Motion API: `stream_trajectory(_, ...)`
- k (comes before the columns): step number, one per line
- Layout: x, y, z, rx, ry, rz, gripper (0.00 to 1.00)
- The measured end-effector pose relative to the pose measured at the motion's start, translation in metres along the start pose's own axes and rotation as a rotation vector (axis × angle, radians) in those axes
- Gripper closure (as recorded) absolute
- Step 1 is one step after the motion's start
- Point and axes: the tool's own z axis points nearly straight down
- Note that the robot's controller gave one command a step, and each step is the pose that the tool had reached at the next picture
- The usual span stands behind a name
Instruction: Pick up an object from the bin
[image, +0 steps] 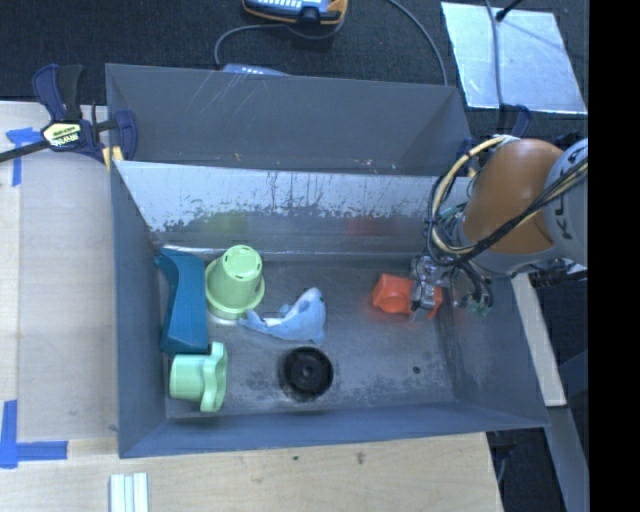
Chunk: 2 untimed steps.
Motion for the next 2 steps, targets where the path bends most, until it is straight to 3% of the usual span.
stream_trajectory(1,0.002,0.0,-0.018,-0.001,0.008,-0.001,1.0)
stream_trajectory(2,0.0,0.0,-0.039,-0.001,0.004,-0.001,1.0)
